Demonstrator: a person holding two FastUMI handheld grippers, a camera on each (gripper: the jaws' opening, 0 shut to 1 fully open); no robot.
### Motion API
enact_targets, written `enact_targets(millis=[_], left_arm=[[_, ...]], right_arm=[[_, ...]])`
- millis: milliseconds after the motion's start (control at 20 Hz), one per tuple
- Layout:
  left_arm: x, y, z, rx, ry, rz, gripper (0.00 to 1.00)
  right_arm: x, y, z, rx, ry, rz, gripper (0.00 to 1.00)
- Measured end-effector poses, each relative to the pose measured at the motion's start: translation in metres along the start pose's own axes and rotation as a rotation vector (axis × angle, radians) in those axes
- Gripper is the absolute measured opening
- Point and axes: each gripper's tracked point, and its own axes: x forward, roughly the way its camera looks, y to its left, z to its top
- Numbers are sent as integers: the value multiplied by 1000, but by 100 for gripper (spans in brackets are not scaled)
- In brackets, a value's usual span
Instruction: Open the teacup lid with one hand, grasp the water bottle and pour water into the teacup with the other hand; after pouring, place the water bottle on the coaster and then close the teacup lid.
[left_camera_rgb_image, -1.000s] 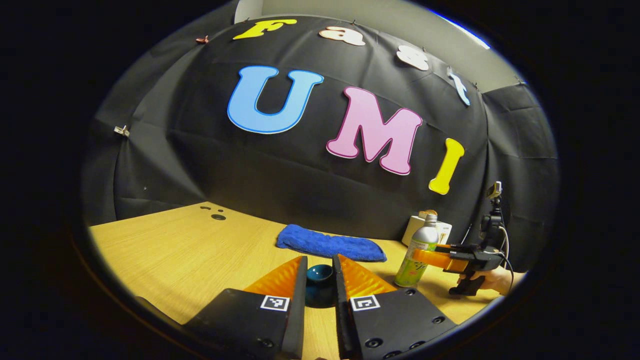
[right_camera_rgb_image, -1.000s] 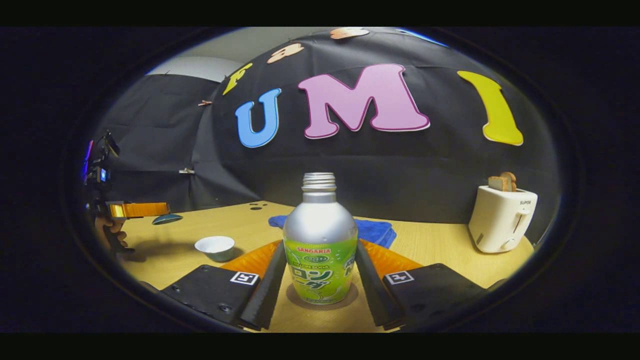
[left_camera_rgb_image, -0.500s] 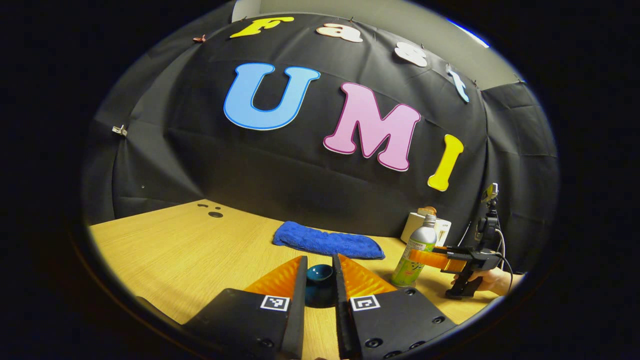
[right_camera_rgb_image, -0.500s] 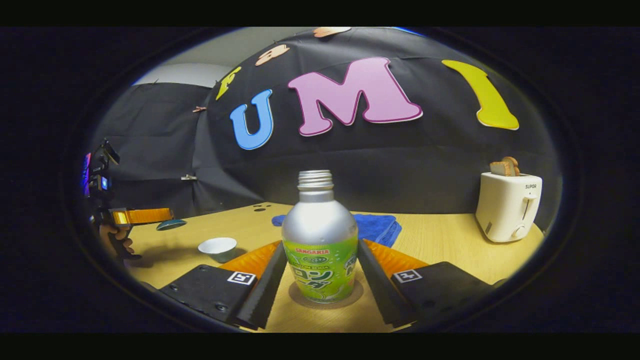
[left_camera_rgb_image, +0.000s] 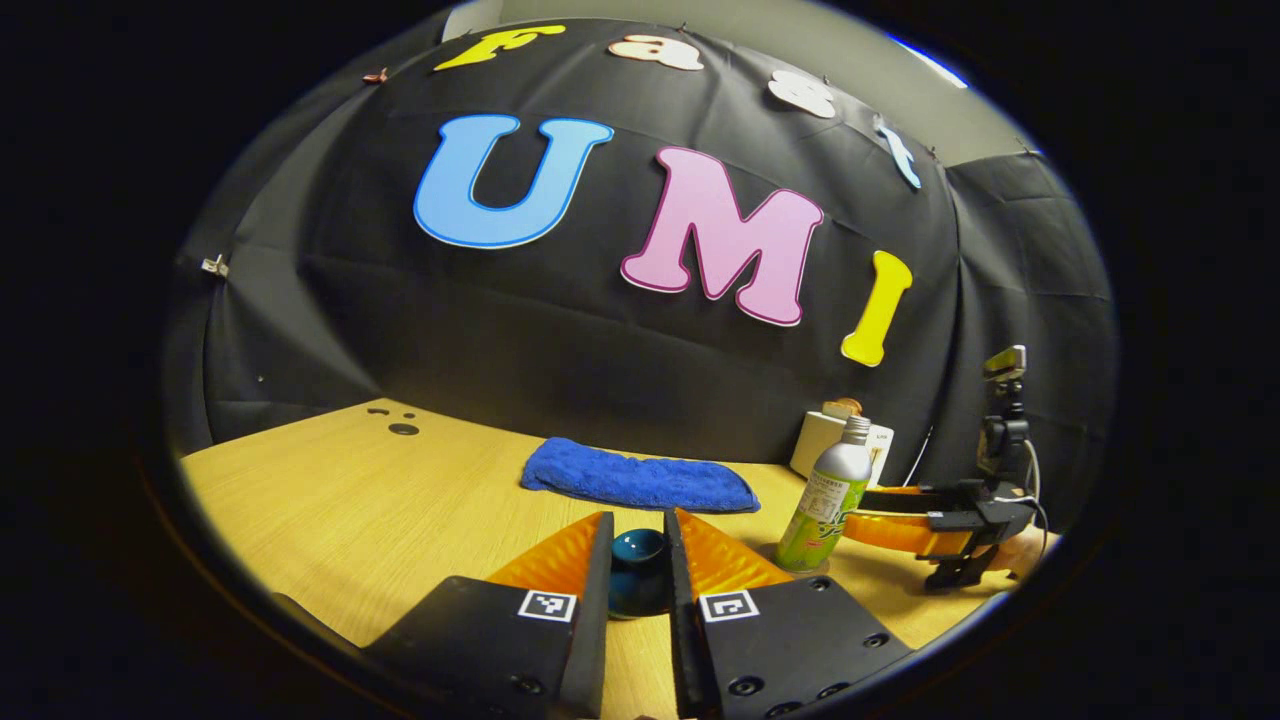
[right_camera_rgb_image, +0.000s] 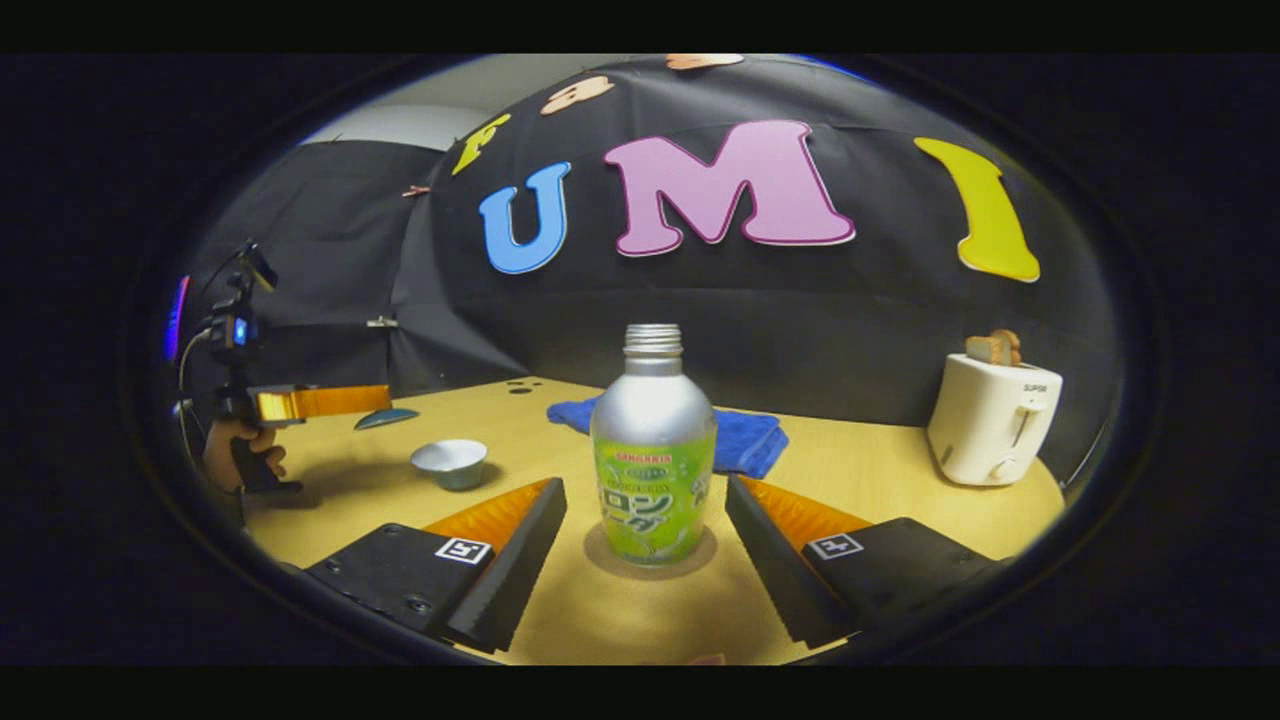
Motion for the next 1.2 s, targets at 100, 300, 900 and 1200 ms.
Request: enact_targets(millis=[100,300,900,1200], left_arm=[[9,-3,-4,49,17,-10,31],[24,3,-17,136,54,8,31],[44,-6,-48,186,142,12,31],[53,-1,-53,212,158,34,31]], right_arm=[[-21,-5,-1,-21,-9,-46,98],[-52,8,-4,-10,-48,-69,98],[-70,21,3,55,-139,-24,98],[-72,22,0,49,-141,-21,98]])
